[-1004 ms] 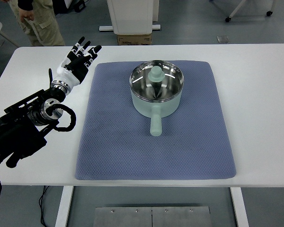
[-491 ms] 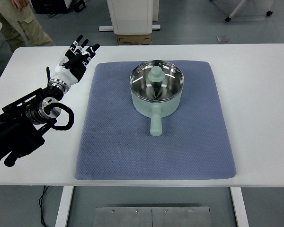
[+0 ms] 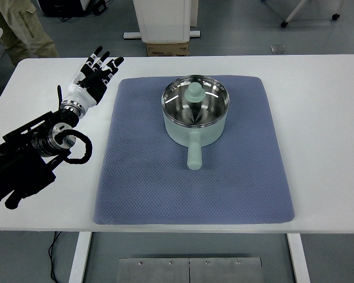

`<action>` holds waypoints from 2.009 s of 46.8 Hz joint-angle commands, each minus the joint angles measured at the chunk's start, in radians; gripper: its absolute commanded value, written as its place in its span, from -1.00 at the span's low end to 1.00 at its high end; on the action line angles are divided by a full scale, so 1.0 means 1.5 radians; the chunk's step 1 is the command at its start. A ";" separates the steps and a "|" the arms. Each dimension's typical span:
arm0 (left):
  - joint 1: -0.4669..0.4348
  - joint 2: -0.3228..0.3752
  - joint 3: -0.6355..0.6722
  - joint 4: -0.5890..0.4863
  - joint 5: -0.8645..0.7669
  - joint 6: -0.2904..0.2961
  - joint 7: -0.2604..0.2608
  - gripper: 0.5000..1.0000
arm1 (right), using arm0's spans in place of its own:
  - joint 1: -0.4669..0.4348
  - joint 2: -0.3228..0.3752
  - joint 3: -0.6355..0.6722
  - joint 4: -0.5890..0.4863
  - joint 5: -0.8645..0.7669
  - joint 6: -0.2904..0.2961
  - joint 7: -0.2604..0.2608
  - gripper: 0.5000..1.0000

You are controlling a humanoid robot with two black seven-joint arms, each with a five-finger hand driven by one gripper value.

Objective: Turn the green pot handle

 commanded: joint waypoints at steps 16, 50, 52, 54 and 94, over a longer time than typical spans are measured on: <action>0.000 0.001 0.001 0.002 0.001 0.001 0.000 1.00 | 0.000 0.000 0.000 0.000 0.000 0.000 0.000 1.00; -0.071 0.143 0.096 -0.069 0.043 -0.010 -0.001 1.00 | 0.000 0.000 0.000 0.000 0.000 0.000 0.000 1.00; -0.077 0.155 0.104 -0.082 0.045 -0.010 -0.001 1.00 | 0.000 0.000 0.000 0.000 0.000 0.000 0.000 1.00; -0.080 0.162 0.110 -0.092 0.048 -0.011 -0.001 1.00 | 0.000 0.000 0.000 0.000 0.000 0.000 0.000 1.00; -0.248 0.242 0.284 -0.274 0.270 -0.010 -0.171 1.00 | 0.000 0.000 0.000 0.000 0.000 0.000 0.000 1.00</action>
